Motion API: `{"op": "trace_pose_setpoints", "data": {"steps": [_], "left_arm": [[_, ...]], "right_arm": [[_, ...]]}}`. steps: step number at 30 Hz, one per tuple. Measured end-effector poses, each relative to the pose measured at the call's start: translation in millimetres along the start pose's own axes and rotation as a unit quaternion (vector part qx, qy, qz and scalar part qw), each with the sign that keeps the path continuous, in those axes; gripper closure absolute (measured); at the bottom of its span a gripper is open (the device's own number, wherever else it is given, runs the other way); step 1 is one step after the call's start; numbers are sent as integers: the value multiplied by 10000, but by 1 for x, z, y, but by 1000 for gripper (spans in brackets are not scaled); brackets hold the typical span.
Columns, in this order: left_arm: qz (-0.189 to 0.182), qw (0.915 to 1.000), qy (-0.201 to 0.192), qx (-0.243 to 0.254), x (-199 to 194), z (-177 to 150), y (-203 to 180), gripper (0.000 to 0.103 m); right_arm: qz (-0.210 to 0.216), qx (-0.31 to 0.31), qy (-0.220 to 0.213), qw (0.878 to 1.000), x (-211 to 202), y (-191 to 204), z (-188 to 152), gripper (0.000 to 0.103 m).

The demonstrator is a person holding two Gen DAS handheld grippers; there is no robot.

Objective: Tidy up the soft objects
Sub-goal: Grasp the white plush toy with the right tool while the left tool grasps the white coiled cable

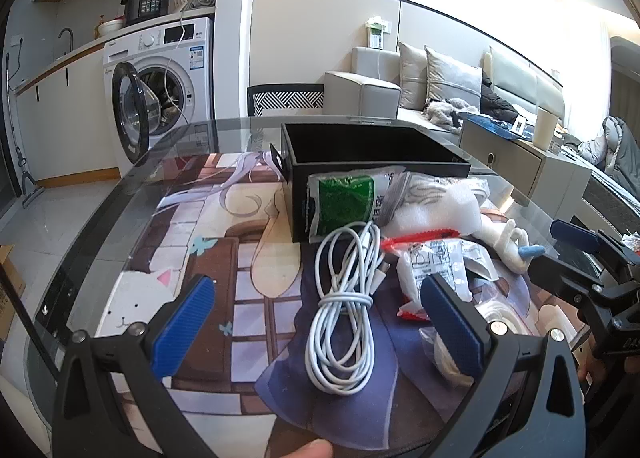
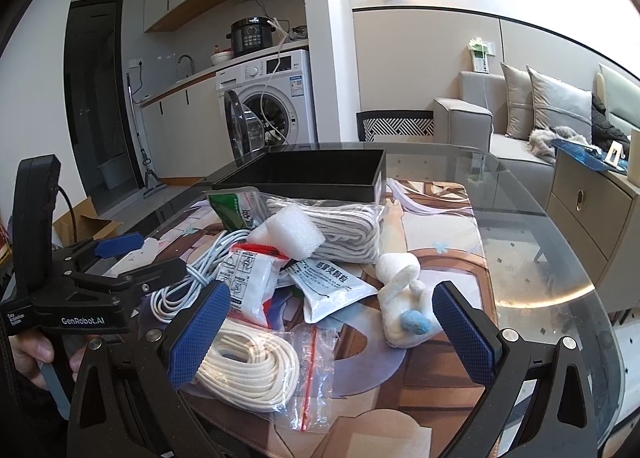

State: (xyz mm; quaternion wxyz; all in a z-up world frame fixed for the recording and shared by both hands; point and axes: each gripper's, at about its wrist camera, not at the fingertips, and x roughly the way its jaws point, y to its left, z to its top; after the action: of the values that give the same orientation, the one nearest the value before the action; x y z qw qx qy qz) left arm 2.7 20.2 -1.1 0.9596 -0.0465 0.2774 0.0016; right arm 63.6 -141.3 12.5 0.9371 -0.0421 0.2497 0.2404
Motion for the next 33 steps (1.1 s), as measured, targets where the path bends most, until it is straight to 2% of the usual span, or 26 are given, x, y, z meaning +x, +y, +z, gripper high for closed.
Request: {"op": "trace_pose_setpoints", "data": {"steps": [3, 9, 12, 17, 21, 24, 33], "left_arm": [[3, 10000, -73, -5, -1, 3, 1, 0], [105, 9999, -30, -21, 4, 7, 7, 0], [48, 10000, 58, -62, 8, 8, 13, 0], [180, 9997, 138, 89, 15, 8, 15, 0], [191, 9994, 288, 19, 21, 8, 18, 0], [46, 9991, 415, -30, 25, 9, 22, 0], [209, 9976, 632, 214, 32, 9, 14, 1]], "right_arm": [[-25, 95, -3, 10000, 0, -5, 3, 1], [-104, 233, 365, 9990, 12, -18, 6, 0], [-273, 254, 481, 9981, 18, -23, 6, 0], [-558, 109, 656, 9962, 28, -25, 6, 1], [-651, 186, 873, 9939, 40, -34, 9, 19], [-721, 249, 966, 9924, 47, -41, 9, 22], [-862, 278, 1326, 9870, 66, -47, 9, 37]]}}
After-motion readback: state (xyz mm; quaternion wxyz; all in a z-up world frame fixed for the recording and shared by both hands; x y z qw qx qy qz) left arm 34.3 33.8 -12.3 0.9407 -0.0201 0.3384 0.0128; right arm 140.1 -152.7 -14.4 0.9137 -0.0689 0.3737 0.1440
